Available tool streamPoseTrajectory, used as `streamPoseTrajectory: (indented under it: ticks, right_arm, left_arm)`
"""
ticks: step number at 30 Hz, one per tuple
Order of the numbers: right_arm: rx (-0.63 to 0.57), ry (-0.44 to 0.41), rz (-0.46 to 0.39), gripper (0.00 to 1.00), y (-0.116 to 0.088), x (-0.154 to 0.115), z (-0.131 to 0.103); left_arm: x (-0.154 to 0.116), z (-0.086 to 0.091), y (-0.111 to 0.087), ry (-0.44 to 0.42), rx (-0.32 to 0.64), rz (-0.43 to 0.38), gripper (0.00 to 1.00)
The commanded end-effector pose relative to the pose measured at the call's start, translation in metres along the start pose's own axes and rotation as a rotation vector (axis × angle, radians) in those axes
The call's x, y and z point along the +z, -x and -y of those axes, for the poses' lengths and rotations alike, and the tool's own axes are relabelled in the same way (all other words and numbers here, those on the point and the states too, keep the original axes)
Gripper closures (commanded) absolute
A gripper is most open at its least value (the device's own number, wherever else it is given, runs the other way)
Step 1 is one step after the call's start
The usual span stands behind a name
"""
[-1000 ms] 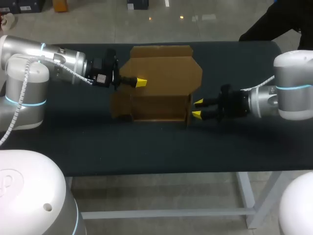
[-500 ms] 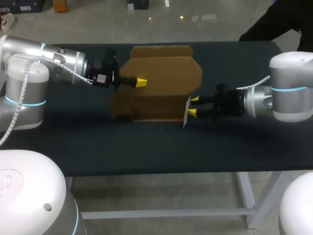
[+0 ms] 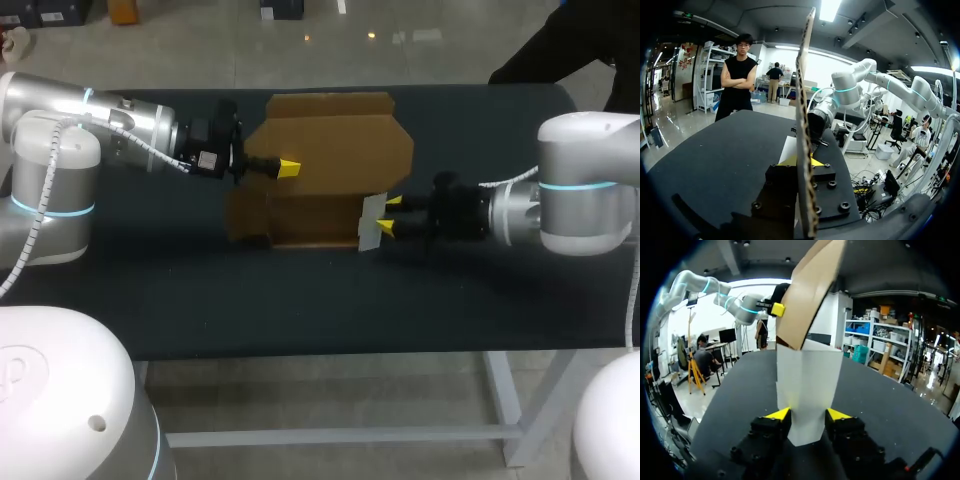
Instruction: Assemble the packaging by folding the flat box into shape, placing the metal phone stand inside, and closing the box properly
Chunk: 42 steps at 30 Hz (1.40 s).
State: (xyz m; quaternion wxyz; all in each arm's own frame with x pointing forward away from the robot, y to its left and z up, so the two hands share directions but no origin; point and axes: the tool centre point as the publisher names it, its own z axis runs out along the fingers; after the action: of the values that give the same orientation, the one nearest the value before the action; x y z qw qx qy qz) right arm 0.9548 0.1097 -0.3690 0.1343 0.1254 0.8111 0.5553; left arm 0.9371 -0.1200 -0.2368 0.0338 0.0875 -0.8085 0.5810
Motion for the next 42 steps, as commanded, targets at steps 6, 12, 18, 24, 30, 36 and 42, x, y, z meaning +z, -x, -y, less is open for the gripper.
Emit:
streamPoseTrajectory:
  ticks: [6,12,18,24,30,36,42]
  right_arm:
    - [0.001,0.018,0.076,0.50,-0.008,0.004,-0.001]
    - [0.011,0.030,0.131,0.50,-0.013,0.005,-0.003]
    - [0.033,0.049,0.214,0.50,-0.013,0.007,-0.005]
    - [0.055,0.061,0.281,0.51,-0.011,0.011,-0.006]
    - [0.075,0.070,0.327,0.51,-0.010,0.013,-0.007]
    - [0.083,0.078,0.360,0.51,-0.009,0.013,-0.011]
    - [0.105,0.093,0.400,0.53,-0.007,0.013,-0.012]
  left_arm:
    - [0.001,-0.004,0.000,0.004,0.000,0.000,1.00]
    - [0.001,-0.004,0.000,0.004,0.000,0.000,1.00]
    - [0.001,-0.004,0.000,0.004,0.000,0.000,1.00]
    - [0.001,-0.004,0.000,0.004,0.000,0.000,1.00]
    - [0.001,-0.004,0.000,0.004,0.000,0.000,1.00]
    - [0.001,-0.004,0.000,0.004,0.000,0.000,1.00]
    - [0.001,-0.004,0.000,0.004,0.000,0.000,1.00]
